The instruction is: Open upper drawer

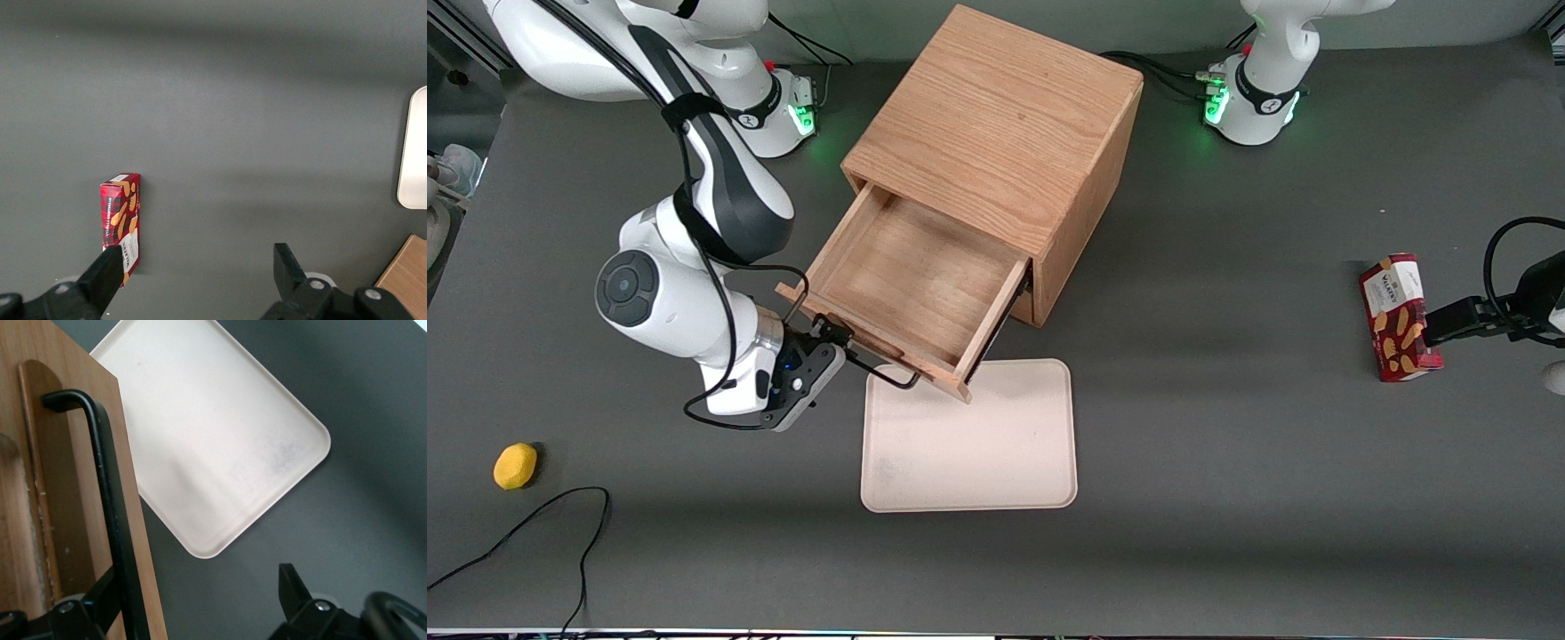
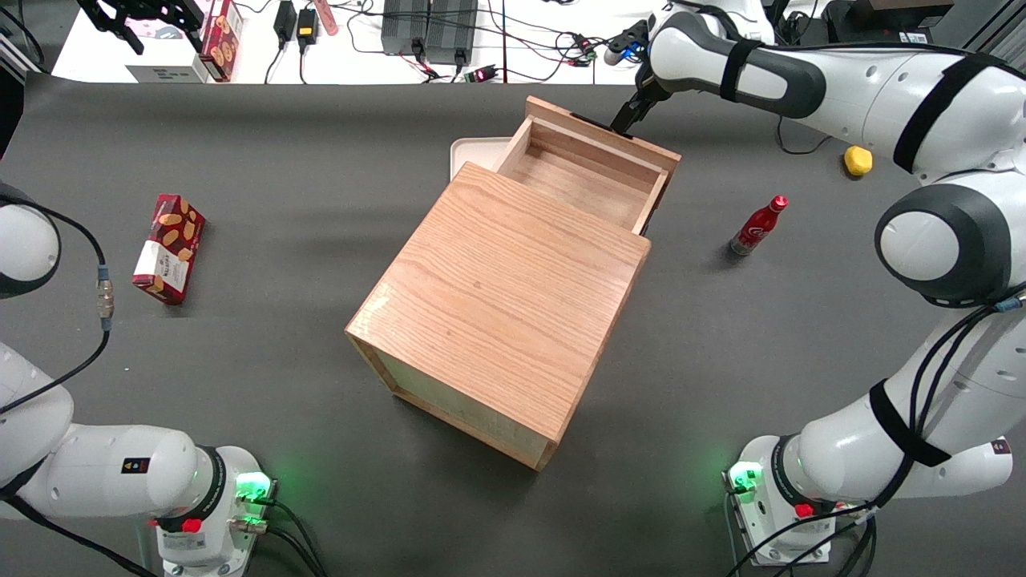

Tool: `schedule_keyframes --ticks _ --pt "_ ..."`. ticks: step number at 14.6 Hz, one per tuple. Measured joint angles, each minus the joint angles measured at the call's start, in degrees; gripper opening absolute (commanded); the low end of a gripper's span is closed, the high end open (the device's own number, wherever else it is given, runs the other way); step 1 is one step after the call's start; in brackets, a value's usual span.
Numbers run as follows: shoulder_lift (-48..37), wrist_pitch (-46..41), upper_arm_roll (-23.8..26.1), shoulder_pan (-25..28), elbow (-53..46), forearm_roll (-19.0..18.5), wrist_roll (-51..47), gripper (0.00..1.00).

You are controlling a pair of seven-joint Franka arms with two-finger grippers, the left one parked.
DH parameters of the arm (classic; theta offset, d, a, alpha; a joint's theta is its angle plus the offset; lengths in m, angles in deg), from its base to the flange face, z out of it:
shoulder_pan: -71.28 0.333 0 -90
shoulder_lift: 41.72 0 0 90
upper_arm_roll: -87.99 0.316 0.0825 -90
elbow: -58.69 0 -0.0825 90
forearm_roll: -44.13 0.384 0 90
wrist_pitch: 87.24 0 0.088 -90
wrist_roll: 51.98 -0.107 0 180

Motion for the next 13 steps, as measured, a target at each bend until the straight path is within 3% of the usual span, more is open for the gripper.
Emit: schedule_keyframes --ticks 5,10,13 --pt "-0.06 0.63 -1.16 -0.43 -1.28 0.0 0.0 1.0" --pt "-5.02 2.92 -5.48 -1.88 -3.47 1.99 0.0 1.0" --pt "-11.69 -3.77 -6.9 -2.98 -3.48 2.62 -3.14 1.0"
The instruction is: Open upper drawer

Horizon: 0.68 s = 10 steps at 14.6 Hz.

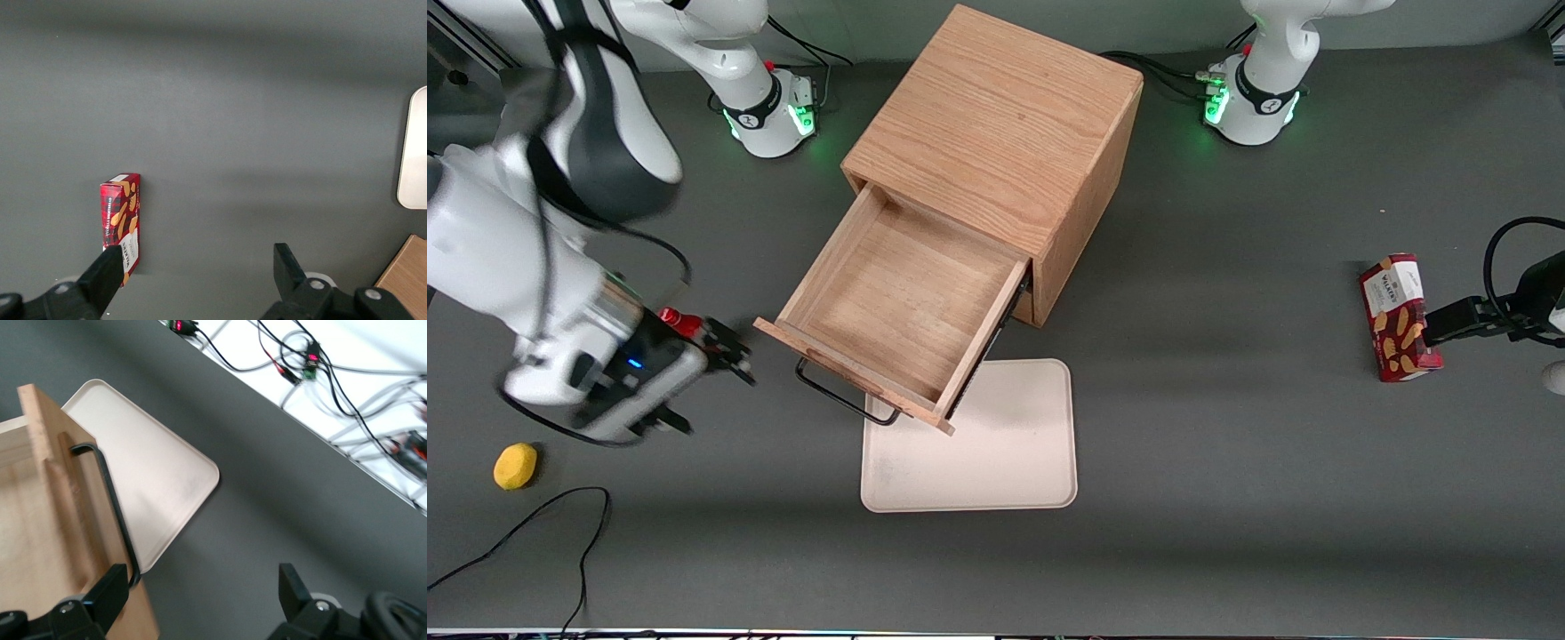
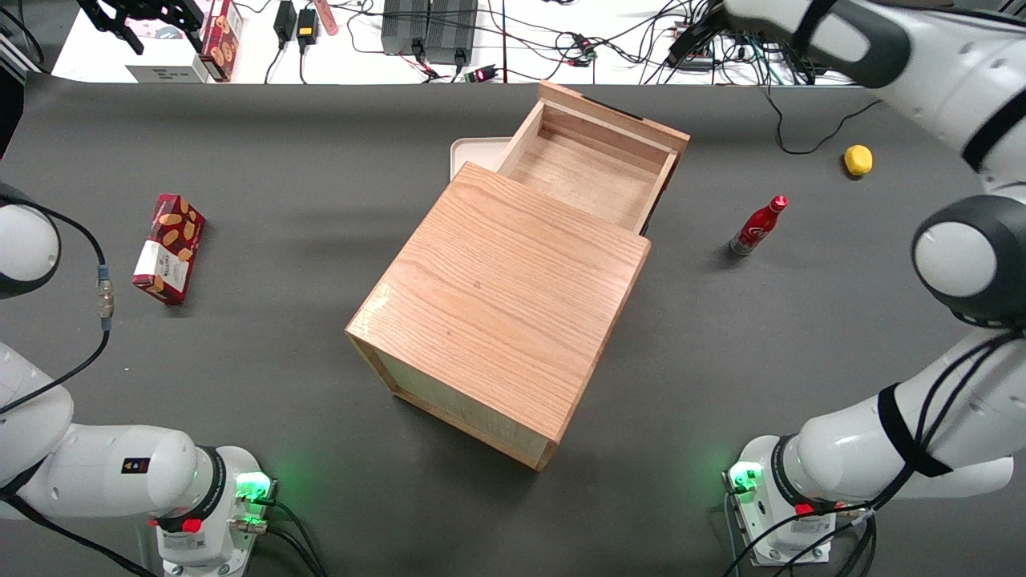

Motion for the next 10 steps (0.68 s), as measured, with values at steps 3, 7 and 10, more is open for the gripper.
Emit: schedule_keyframes --ticks 3,7,10 --pt "-6.85 -14.2 -0.88 -3.27 0.32 0.1 -15.33 1.0" --pt "-13.37 -23.66 -2.94 -7.05 4.63 -0.23 -23.83 1.0" --pt "-14.78 -25.85 -5.55 -7.31 6.07 -5.31 -27.59 1.0"
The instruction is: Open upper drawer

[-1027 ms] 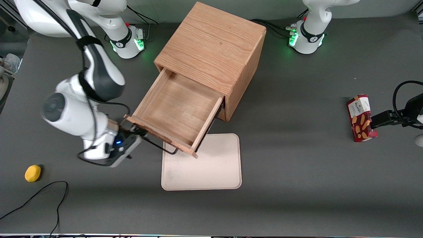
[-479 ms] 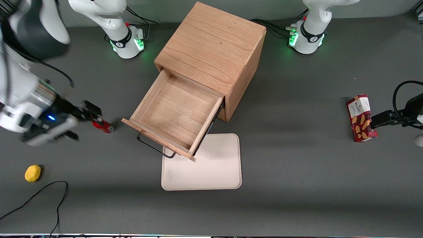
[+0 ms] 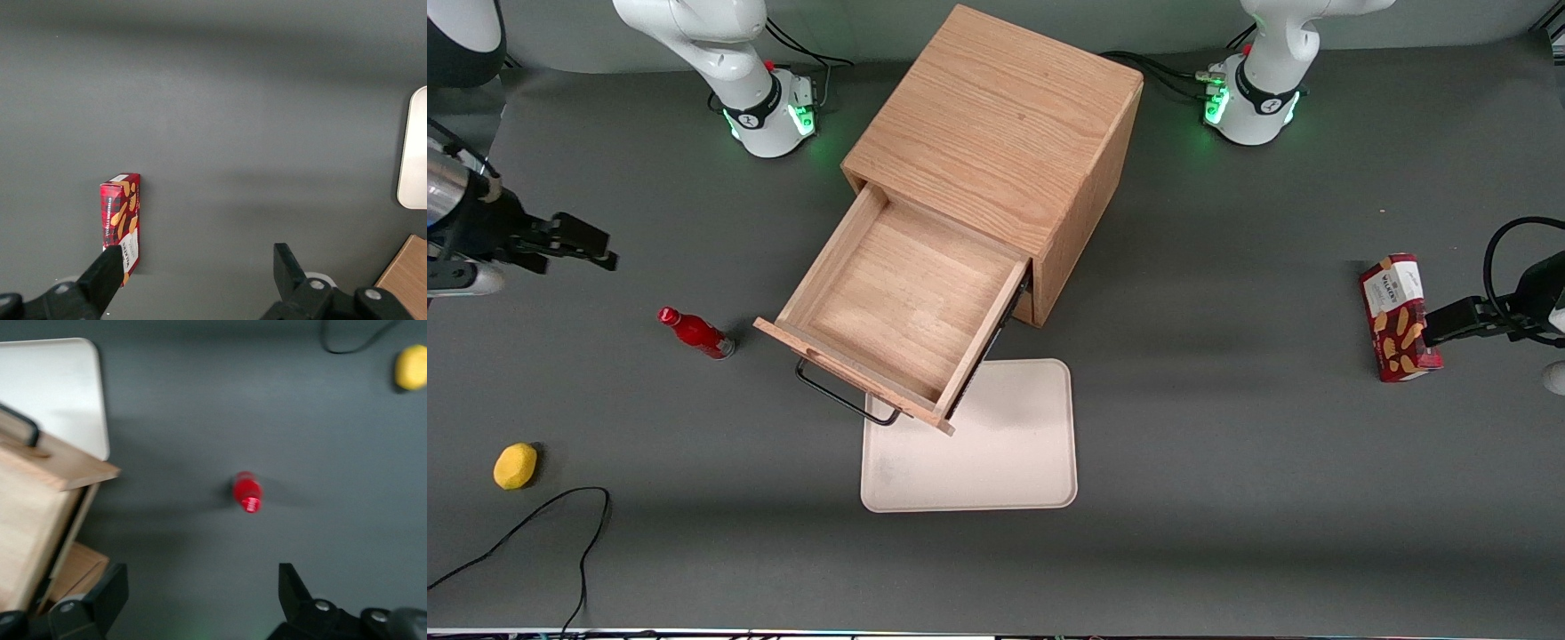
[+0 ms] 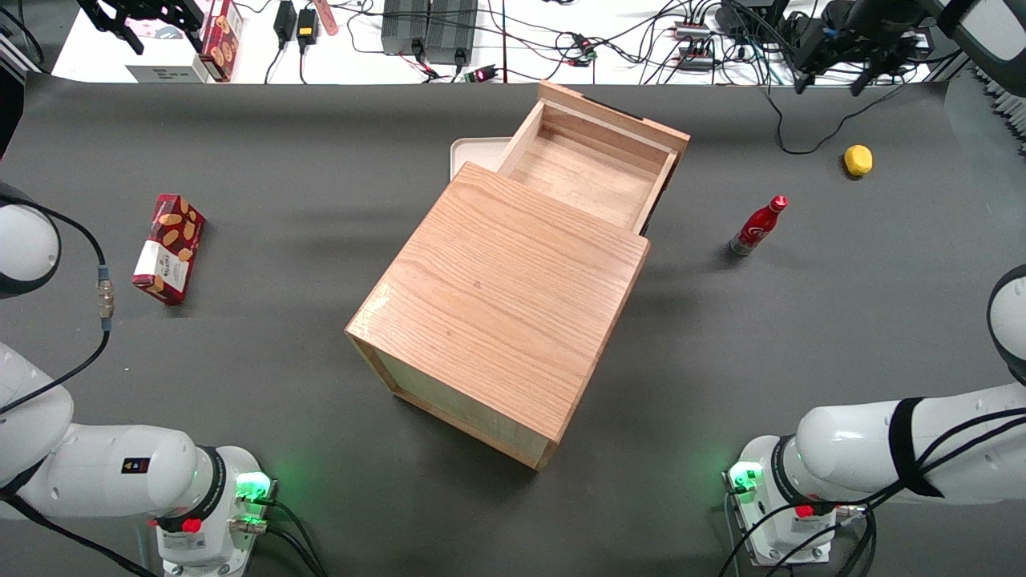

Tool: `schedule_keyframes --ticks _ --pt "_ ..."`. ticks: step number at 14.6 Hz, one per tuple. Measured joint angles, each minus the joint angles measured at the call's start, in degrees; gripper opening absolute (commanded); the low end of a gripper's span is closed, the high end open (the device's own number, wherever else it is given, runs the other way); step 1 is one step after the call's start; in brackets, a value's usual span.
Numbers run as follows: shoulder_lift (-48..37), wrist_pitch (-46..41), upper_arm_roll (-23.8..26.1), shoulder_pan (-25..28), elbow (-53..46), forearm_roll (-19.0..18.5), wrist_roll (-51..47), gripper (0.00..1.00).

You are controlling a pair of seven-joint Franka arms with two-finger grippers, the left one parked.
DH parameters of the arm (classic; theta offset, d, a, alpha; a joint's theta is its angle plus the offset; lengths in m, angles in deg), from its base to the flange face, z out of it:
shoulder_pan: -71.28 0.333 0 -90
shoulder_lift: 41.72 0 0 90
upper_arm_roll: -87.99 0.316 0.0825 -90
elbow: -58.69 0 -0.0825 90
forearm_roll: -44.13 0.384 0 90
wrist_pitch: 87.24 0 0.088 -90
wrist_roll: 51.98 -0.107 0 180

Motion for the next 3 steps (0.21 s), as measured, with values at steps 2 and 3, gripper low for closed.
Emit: schedule_keyframes --ticks 2,3 --pt "0.16 0.01 -0.32 0.11 -0.04 -1.4 -0.96 1.0" --pt "0.3 0.04 -0.37 0.2 -0.21 -1.59 -1.15 1.0"
